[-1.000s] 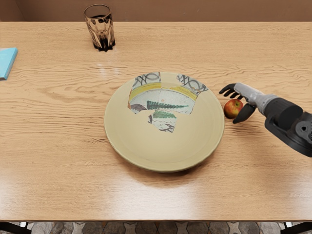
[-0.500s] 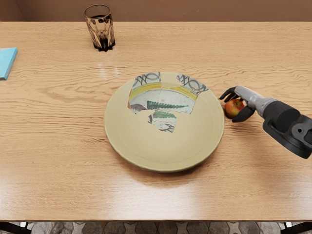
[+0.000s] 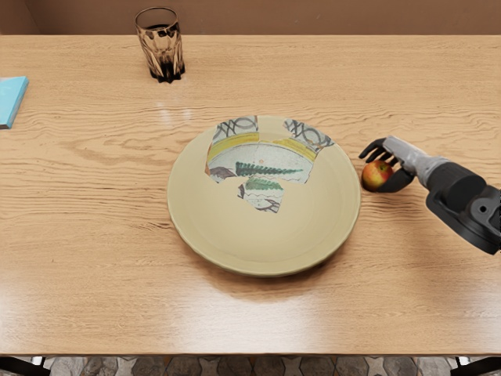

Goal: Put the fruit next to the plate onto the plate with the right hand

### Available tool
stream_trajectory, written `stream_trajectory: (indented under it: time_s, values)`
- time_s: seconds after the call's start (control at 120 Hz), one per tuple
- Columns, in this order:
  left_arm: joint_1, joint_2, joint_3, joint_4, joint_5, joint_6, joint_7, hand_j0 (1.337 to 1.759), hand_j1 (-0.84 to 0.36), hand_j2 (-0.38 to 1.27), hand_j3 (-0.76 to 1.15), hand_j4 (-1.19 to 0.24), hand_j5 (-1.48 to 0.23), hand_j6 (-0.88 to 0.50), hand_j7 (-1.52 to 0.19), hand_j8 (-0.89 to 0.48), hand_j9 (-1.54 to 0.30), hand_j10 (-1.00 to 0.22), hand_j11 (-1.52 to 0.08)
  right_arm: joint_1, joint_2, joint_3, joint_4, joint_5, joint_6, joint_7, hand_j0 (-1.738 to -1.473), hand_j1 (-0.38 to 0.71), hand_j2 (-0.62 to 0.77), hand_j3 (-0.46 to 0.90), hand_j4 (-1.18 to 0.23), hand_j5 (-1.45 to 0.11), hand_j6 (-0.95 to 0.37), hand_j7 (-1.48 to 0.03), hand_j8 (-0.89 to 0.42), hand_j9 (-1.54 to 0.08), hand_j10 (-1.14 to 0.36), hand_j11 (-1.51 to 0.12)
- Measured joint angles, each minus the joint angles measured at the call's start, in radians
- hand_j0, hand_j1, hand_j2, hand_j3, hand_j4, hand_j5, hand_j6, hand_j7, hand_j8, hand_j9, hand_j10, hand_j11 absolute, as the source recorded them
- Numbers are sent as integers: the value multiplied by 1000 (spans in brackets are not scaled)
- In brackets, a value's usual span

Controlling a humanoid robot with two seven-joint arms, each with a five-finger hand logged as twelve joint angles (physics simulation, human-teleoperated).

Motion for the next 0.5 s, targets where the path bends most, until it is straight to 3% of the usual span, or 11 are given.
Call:
stream_trajectory:
  time_s: [0.292, 0.5]
  values:
    - [0, 0, 0, 0, 0, 0, 0, 1658, 349, 0, 0, 0, 0, 0, 0, 0, 0, 0, 0, -8, 21, -1, -36, 0, -19, 16, -1658, 192, -85, 0, -439, -575, -443, -571, -435, -575, -437, -575]
    - [0, 0, 0, 0, 0, 0, 0, 1658, 349, 0, 0, 0, 0, 0, 0, 0, 0, 0, 0, -9, 29, -2, -40, -2, -25, 16, -1652, 220, -29, -1, -529, -699, -387, -691, -431, -695, -532, -693]
